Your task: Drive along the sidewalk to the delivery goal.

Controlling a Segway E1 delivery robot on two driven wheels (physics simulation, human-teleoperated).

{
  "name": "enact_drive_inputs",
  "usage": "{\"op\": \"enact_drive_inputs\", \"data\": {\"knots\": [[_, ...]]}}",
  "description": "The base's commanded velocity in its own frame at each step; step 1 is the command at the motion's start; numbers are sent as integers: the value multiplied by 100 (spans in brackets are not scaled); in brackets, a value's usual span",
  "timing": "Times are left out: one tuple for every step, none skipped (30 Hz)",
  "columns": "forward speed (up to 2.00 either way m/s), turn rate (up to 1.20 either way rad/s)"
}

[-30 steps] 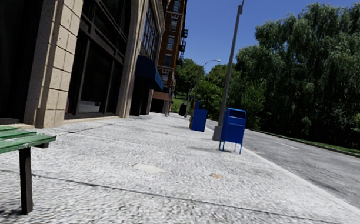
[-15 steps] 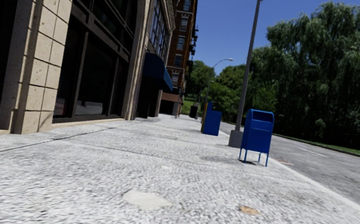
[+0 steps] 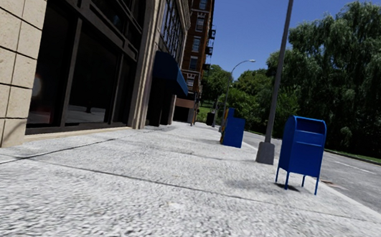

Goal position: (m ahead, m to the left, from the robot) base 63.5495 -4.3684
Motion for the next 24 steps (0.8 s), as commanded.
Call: {"op": "enact_drive_inputs", "data": {"knots": [[200,0],[200,0],[200,0],[200,0],[200,0],[200,0],[199,0],[199,0],[199,0],[200,0],[200,0],[200,0],[200,0],[200,0],[199,0],[199,0],[199,0],[199,0],[199,0],[198,0],[198,0],[198,0],[198,0],[198,0]]}}
